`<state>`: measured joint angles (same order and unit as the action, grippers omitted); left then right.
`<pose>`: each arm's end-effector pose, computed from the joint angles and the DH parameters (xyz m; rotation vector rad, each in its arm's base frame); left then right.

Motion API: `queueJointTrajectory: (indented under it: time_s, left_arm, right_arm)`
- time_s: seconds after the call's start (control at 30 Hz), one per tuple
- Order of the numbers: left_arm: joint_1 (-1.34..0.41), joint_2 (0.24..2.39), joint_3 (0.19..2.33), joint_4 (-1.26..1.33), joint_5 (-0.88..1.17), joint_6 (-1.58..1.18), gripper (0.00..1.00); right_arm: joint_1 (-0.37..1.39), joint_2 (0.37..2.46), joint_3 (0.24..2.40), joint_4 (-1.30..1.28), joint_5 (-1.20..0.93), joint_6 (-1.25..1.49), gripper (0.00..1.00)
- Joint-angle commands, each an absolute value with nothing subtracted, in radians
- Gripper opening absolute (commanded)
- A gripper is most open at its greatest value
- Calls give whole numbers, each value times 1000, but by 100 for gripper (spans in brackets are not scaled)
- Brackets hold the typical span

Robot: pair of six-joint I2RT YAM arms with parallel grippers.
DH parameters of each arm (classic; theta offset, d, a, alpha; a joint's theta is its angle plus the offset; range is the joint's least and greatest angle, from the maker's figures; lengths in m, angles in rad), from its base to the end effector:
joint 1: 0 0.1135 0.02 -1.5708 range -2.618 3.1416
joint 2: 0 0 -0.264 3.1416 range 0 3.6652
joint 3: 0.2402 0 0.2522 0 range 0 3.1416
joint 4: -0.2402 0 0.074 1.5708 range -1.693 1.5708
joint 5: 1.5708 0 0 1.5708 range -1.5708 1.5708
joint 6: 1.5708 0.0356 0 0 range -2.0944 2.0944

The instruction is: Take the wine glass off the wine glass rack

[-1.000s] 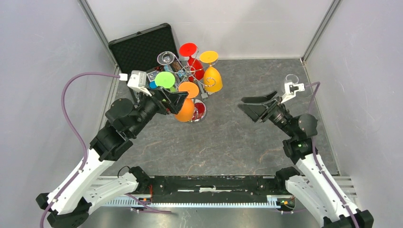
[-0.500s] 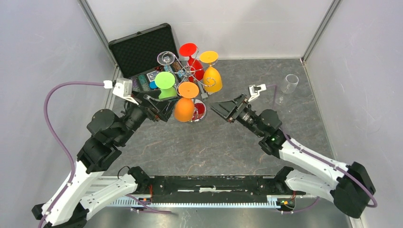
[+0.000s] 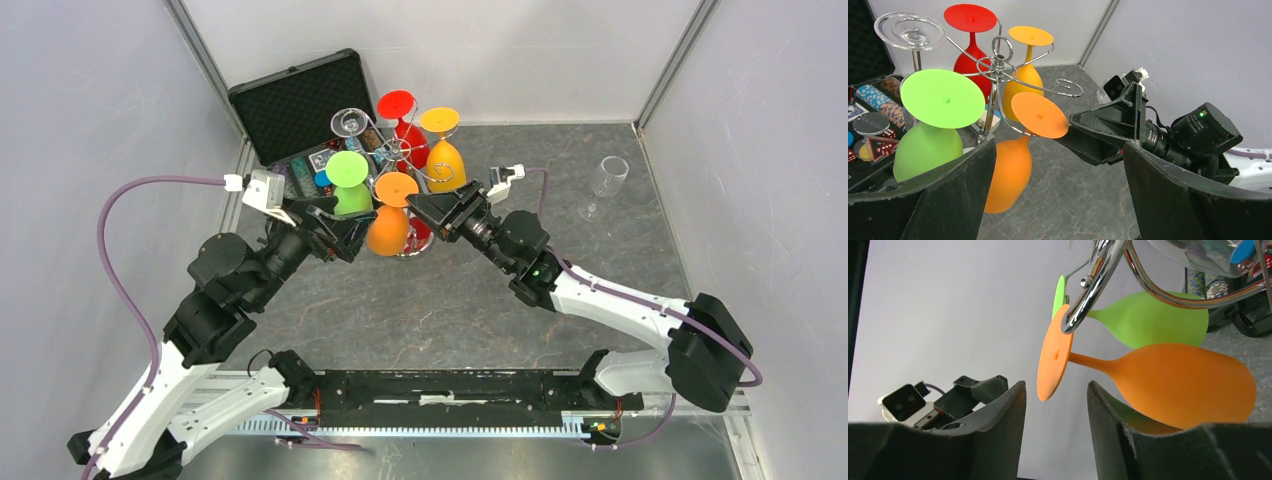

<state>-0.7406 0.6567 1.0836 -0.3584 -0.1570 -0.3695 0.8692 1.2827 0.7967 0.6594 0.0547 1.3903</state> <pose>0.0908 -0.0755 0.4382 0.1574 1.5447 -0.7698 0.1935 0.2260 0.3242 0.4832 1.6010 1.7797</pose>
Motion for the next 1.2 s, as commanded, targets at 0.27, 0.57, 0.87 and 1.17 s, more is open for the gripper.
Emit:
queueJointTrajectory:
  time_s: [0.27,0.57,0.87,1.17]
  left_arm:
    - [-735,679,1092,-345,-143,-330,100]
    - [-735,662,1079,-345,-151,-336,100]
    - [-735,641,1066,-347,-161,-337,100]
    - [-736,634,1063,-347,-162,-344,100]
  right_arm:
    - [881,1314,914,579,223,1375,46]
    - [881,1353,968,511,219,1397,34]
    - [881,1329,963,506,252,1404,3]
    - [881,1329,996,535,287,1396,0]
